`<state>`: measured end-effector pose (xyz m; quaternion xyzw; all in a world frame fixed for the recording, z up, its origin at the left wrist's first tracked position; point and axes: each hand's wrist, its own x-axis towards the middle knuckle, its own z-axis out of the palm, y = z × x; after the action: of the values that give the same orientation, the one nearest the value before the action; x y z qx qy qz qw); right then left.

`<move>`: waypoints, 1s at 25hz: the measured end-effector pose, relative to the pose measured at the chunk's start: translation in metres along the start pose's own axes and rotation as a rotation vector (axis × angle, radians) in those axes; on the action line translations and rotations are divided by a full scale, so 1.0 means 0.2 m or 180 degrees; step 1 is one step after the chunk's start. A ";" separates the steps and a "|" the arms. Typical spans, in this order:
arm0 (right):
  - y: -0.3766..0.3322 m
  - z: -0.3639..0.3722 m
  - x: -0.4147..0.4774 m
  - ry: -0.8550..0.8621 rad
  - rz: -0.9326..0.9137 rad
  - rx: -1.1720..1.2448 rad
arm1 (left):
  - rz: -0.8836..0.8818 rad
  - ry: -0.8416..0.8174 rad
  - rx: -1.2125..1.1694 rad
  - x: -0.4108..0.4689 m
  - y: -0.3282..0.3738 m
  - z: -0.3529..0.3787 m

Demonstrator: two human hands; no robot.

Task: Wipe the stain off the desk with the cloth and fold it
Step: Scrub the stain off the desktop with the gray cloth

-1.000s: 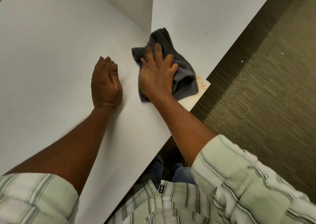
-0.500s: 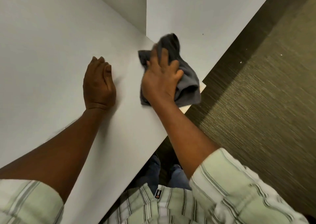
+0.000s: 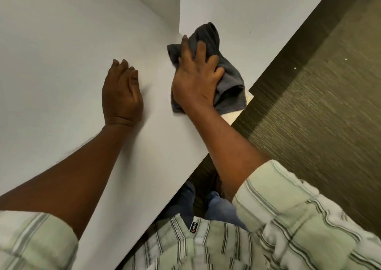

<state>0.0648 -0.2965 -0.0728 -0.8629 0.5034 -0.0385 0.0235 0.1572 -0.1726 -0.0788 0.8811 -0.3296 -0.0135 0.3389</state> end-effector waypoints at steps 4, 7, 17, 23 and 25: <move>0.30 -0.03 -0.17 0.0158 0.0684 -0.0159 | 0.0040 -0.0103 -0.0038 0.00 0.03 0.00; 0.17 -0.01 -0.21 0.0131 0.0605 -0.0170 | 0.0055 -0.0155 0.0103 0.00 0.04 0.00; 0.27 -0.01 -0.18 0.0307 0.0563 -0.0125 | 0.0037 -0.0044 -0.0141 0.00 0.01 0.01; 0.33 0.01 -0.14 0.0218 0.1005 -0.0152 | 0.0076 -0.0137 -0.0048 0.00 0.01 0.01; 0.34 0.00 -0.10 0.0334 0.0960 -0.0181 | 0.0067 -0.0143 -0.0014 0.00 0.01 0.01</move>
<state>-0.0031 -0.3118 -0.0799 -0.7746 0.6287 -0.0653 -0.0218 0.1556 -0.1760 -0.0792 0.8763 -0.3462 -0.0304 0.3335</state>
